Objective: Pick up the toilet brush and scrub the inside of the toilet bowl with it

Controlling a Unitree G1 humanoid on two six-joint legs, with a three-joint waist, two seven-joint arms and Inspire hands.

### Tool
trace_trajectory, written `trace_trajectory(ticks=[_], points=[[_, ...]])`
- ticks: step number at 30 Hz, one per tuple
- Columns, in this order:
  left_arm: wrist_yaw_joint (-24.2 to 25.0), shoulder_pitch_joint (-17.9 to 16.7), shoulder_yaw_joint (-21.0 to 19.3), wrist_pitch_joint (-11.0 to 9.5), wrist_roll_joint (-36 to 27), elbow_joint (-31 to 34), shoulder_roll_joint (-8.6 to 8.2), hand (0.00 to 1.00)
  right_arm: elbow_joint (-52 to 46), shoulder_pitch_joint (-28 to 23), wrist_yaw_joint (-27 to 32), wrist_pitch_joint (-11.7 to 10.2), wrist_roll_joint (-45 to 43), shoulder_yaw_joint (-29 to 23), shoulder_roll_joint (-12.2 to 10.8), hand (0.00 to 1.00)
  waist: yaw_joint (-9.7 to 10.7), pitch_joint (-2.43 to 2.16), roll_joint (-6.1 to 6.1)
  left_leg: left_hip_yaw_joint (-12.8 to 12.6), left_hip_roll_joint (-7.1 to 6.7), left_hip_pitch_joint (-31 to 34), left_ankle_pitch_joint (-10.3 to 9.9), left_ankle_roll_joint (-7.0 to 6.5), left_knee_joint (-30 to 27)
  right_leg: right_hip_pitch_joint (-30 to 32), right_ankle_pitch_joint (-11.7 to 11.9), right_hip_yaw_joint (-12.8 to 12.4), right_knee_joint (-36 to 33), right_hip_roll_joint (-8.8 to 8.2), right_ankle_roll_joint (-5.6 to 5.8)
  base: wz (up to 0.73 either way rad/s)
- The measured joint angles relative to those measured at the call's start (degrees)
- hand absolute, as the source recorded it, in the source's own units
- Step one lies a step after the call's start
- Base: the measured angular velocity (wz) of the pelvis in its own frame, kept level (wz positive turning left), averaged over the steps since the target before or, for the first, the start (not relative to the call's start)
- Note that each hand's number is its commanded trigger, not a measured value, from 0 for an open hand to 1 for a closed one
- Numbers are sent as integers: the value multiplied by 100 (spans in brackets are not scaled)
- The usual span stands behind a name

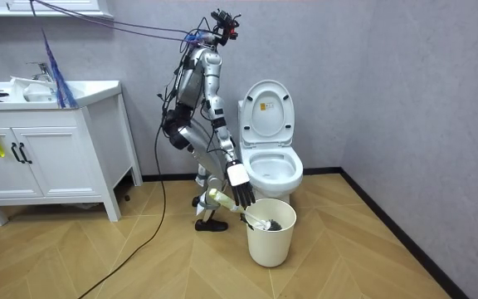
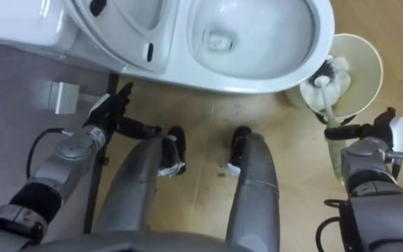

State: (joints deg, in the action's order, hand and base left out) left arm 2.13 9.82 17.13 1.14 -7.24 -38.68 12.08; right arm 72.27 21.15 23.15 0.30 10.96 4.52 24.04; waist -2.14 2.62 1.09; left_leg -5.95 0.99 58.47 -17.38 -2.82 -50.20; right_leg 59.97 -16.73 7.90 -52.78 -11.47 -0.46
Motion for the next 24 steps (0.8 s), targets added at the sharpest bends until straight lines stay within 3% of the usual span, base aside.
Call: trace_trajectory(ticks=[14, 18, 24], points=[[0, 39, 108, -23, 0, -19, 15, 0, 66, 14, -553, 32, 297, 328, 111, 0, -267, 5, 129, -34, 15, 580, -60, 39, -388, 654, -156, -56, -527, -53, -113, 2], [18, 53, 117, -22, -10, -20, 15, 0, 148, 15, -704, 38, 321, 407, 153, 0, -272, 7, 167, -17, -76, 693, -84, 73, -468, 801, -252, -77, -710, -113, -139, 9], [39, 54, 136, -14, -134, 62, 13, 0, 273, 44, -1070, 58, 384, 552, 233, 0, -258, 9, 177, 10, -77, 846, -109, 97, -567, 930, -330, -39, -841, -222, -190, 8]])
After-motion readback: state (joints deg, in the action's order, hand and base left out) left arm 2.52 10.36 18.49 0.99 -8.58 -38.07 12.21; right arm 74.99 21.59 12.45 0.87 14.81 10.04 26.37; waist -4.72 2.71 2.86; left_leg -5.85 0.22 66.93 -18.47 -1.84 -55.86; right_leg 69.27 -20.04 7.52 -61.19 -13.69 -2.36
